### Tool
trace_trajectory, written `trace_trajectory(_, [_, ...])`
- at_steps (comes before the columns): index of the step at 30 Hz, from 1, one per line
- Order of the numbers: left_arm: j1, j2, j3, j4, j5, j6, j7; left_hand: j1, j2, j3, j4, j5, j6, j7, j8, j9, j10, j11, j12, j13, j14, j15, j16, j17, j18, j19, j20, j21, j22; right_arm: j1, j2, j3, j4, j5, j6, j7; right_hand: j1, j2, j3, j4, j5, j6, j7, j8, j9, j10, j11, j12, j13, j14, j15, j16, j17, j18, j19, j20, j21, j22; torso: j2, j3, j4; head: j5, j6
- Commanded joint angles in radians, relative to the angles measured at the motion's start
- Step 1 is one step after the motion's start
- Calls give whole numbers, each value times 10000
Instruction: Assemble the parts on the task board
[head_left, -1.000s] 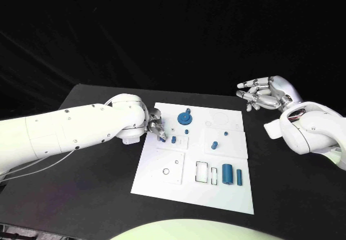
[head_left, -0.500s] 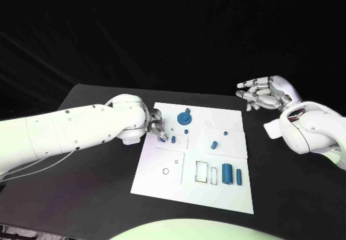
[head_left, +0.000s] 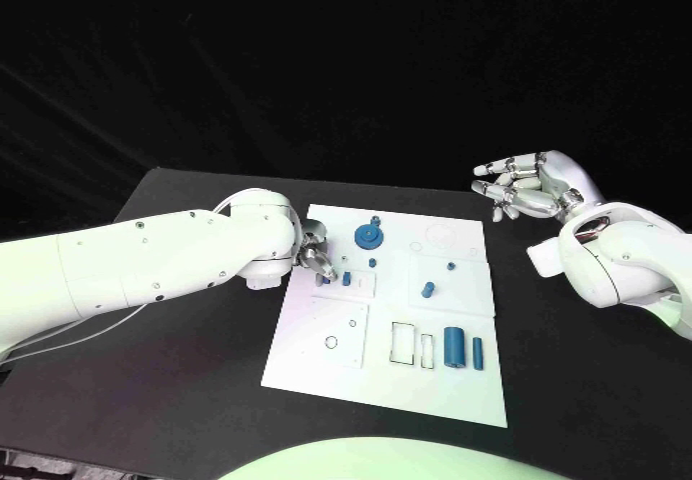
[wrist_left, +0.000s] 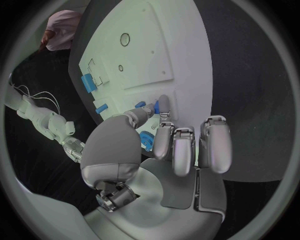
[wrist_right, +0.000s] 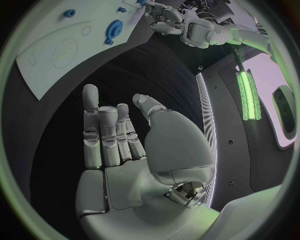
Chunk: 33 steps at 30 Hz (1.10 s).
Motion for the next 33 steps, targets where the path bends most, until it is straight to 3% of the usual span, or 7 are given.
trace_trajectory(1, [-54, 42, -43, -37, 34, 292, -225, -141, -2, 363, -378, 1, 396, -348, -42, -19, 207, -163, 1, 1, 1070, -73, 65, 2635, -63, 109, -22, 24, 946, -1, -3, 3, 21, -65, 107, 89, 106, -5, -59, -11, 32, -59, 17, 37, 6, -85, -2, 57, -8, -69, -19, 16, -9, 130, -14, 8, -55, -9, 0, -1, -1, -4, 29])
trace_trajectory(7, [-54, 37, -43, -105, 60, 147, -245, -380, 63, 122, -166, -2, 399, -343, -76, -71, 181, -160, -49, -43, 1070, -72, 65, 2635, -55, 91, -22, 2, 924, -1, -15, 3, 28, -65, 103, 86, 106, -5, -59, -11, 32, -59, 17, 37, 6, -85, -2, 57, -8, -69, -19, 16, -9, 130, -14, 8, -55, -9, 1, 1, -1, -13, 51])
trace_trajectory(13, [-54, -40, -41, -120, 75, 17, -252, -858, -159, -765, 329, -10, 436, -350, -98, -144, 143, -163, -113, -88, 1070, -70, 65, 2635, -41, 56, -19, -45, 875, -1, -29, 3, 34, -65, 99, 82, 106, -5, -59, -11, 32, -59, 17, 37, 6, -85, -2, 57, -8, -69, -19, 16, -9, 130, -14, 8, -55, -9, 1, -4, 2, -27, 69])
trace_trajectory(19, [-55, -159, -30, -81, 79, -89, -252, -1161, -495, -2119, 890, -9, 491, -346, -122, -225, 114, -158, -163, -109, 1070, -77, 65, 2635, -31, 36, -26, -80, 843, -1, -43, 3, 37, -65, 93, 86, 106, -5, -59, -11, 32, -59, 17, 37, 6, -85, -2, 57, -8, -69, -19, 16, -9, 130, -14, 8, -55, -9, 3, -8, 10, -46, 78])
trace_trajectory(25, [-55, -281, -3, 0, 189, -321, -250, -873, -548, -3261, 1239, -4, 268, -271, -212, -327, -152, -115, -500, -604, 1070, -84, 65, 2635, 22, -74, -39, -251, 659, -1, -47, 3, 35, -65, 88, 91, 106, -5, -59, -11, 32, -59, 17, 37, 6, -85, -2, 57, -8, -69, -19, 16, -9, 130, -14, 8, -55, -9, 2, -8, 12, -54, 79])
trace_trajectory(33, [-47, -499, 36, 148, 410, -819, -249, 47, -316, -4814, 1946, 1, -180, -126, -154, -508, -666, 9, -995, -1388, 1070, -9, 65, 2635, 108, -258, 20, -560, 339, -1, -46, 3, 28, -65, 85, 90, 107, -8, -61, -10, 45, -64, 18, 41, 6, -93, -1, 56, -24, -73, -19, 13, -18, 130, -12, 8, -58, -12, -2, -2, 8, -54, 74])
